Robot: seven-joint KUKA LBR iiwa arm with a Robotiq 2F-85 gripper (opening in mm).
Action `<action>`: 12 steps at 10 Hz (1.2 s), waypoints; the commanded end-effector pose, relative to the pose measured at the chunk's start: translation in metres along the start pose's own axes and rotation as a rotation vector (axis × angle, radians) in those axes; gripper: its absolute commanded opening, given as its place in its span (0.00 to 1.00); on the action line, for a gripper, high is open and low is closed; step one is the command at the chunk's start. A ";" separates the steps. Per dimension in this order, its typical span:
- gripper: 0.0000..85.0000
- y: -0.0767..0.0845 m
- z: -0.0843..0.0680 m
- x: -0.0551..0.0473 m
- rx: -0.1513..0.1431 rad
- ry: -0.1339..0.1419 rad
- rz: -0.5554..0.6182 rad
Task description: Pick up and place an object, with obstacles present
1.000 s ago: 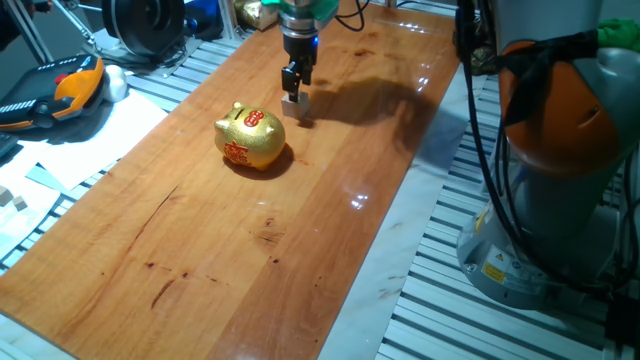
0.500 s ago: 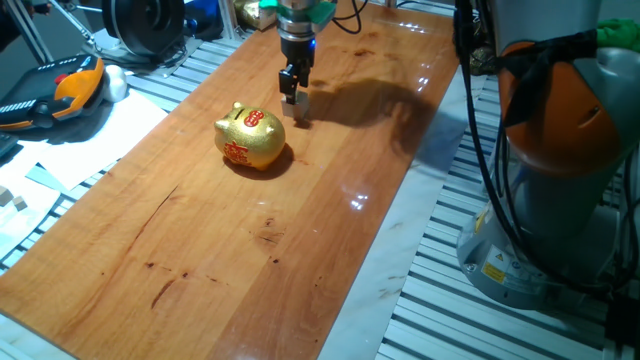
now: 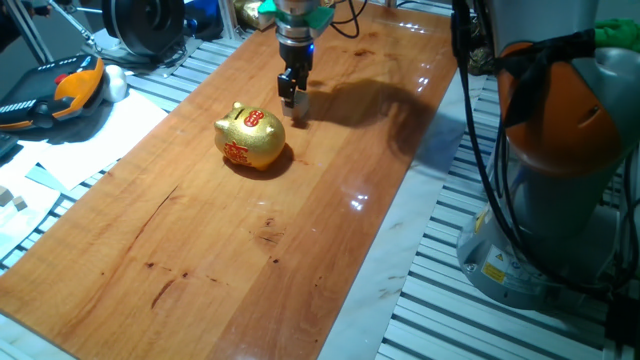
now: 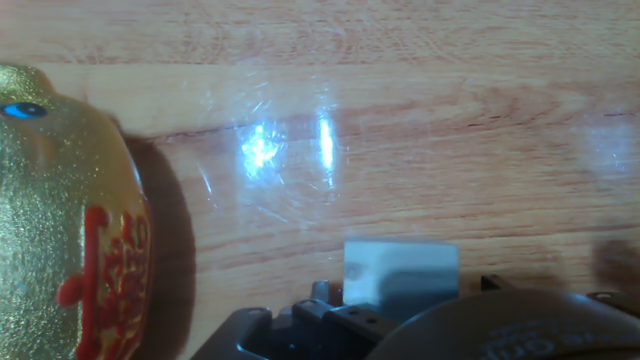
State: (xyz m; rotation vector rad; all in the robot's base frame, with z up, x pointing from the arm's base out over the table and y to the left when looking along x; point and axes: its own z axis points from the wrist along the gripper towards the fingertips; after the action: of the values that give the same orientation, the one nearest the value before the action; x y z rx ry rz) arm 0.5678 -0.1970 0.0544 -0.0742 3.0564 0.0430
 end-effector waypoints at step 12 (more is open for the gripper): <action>0.80 0.002 0.013 -0.001 0.016 0.001 -0.020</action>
State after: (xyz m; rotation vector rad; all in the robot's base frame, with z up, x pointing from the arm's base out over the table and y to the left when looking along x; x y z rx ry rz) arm 0.5697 -0.1948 0.0410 -0.1012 3.0562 0.0196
